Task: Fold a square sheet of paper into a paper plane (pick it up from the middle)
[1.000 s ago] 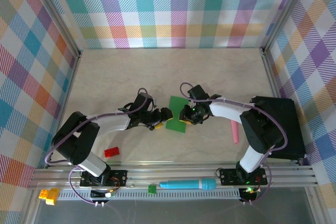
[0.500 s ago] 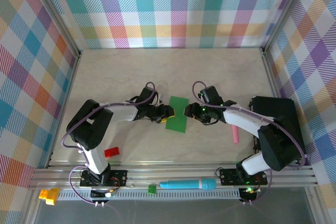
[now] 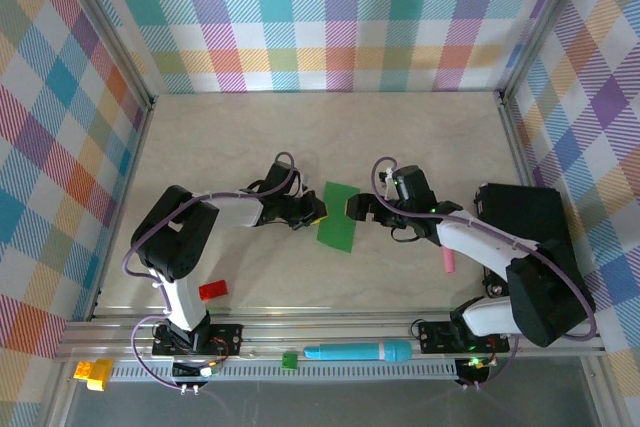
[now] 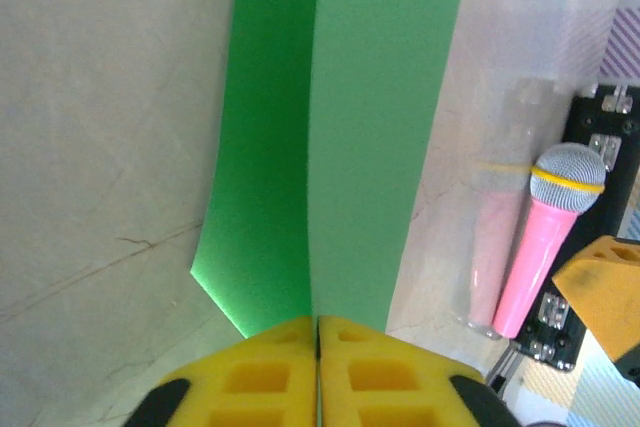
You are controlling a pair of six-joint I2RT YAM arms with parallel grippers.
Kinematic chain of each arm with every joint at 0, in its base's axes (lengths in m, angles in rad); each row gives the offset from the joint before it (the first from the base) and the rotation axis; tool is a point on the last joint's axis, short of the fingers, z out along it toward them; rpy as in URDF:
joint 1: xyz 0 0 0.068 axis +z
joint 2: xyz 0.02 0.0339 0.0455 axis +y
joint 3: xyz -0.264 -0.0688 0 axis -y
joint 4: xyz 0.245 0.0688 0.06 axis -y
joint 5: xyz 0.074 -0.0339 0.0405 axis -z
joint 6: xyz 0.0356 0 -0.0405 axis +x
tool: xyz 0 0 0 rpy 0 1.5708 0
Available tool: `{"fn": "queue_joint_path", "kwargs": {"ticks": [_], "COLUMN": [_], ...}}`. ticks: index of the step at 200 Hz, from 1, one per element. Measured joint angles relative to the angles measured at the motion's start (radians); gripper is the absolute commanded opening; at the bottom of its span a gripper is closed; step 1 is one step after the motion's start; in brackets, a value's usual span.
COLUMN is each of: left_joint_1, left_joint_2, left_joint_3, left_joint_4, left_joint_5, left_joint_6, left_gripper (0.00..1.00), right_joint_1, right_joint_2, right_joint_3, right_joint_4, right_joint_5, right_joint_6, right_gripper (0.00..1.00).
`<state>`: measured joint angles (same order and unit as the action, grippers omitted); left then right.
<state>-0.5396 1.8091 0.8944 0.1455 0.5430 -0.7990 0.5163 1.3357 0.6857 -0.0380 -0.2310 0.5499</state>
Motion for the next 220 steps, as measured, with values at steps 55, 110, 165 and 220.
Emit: {"fn": "queue_joint_path", "kwargs": {"ticks": [55,110,165,220], "left_joint_1": [0.000,0.000,-0.001,-0.001], "left_joint_2": [-0.025,-0.070,-0.073,-0.073], "left_joint_3": [-0.043,-0.073,-0.047,-0.027], "left_joint_4": [0.048,0.040,-0.014,-0.047], "left_joint_5": [-0.094,-0.172,-0.188,-0.187], "left_joint_6": [-0.091,-0.198,-0.260,-0.282], "left_gripper": [0.00,0.00,0.00,0.00], "right_joint_1": [0.003,0.086,0.186,0.199], "right_joint_2": [0.000,0.052,0.182,0.248], "right_joint_3": [-0.006,-0.043,-0.043,-0.043], "right_joint_4": [0.081,0.203,0.274,0.384], "right_joint_5": [0.002,-0.021,-0.043,-0.103], "right_joint_6": [-0.180,-0.388,-0.586,-0.726], "right_gripper": [0.99,0.84,0.61,0.66]}}
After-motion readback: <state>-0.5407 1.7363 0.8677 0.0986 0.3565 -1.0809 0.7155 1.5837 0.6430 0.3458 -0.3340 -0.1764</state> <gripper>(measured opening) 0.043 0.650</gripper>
